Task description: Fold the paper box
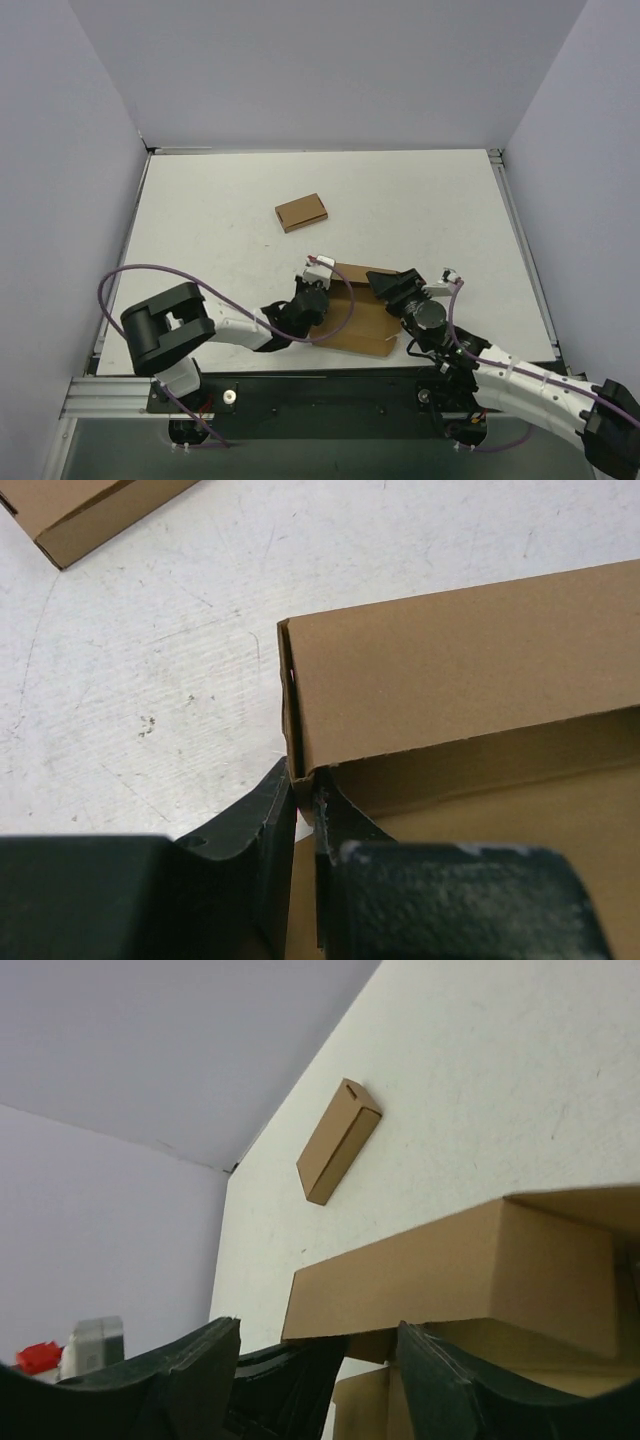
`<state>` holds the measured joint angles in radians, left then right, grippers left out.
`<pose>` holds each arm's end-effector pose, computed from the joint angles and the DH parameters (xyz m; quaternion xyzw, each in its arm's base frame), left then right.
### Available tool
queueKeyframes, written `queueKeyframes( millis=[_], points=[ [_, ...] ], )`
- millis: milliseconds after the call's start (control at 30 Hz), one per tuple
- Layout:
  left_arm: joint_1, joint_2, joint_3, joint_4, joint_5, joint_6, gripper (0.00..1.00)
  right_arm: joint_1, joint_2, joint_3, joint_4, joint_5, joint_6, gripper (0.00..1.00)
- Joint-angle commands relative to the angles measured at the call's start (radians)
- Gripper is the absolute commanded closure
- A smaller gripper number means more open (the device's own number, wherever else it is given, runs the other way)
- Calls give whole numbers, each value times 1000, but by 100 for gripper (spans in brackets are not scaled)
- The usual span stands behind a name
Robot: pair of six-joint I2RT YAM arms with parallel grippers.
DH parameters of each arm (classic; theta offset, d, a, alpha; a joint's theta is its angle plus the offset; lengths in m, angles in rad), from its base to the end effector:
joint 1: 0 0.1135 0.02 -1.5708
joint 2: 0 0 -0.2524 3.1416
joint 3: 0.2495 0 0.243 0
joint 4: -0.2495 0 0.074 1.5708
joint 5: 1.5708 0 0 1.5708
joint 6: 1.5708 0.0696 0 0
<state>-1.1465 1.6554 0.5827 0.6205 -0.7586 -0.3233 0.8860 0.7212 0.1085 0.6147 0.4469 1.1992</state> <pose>0.1748 -0.2706 0.1324 0.1350 0.8002 -0.0976 0.5761 0.1462 0.1315 0.1941 0.2624 0.6559 0.5173 0.4831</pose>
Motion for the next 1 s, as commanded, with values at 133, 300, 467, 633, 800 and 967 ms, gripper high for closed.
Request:
queueKeyframes(
  millis=[133,300,467,633,800,967],
  points=[
    [185,-184,-9,-369,352,-100,100,-13,-285,131,-469,27,-292,33],
    [270,-238,17,-478,484,-85,100,-18,-312,163,-596,44,-447,30],
    [309,-241,42,-527,542,-62,100,-18,-273,160,-609,47,-564,29],
    [320,-235,60,-542,568,-49,100,-18,-206,145,-579,76,-581,29],
    [327,-229,72,-567,568,-45,100,-18,-236,145,-595,114,-589,30],
    [332,-232,75,-576,562,-42,100,-19,-310,154,-642,131,-632,30]
  ],
)
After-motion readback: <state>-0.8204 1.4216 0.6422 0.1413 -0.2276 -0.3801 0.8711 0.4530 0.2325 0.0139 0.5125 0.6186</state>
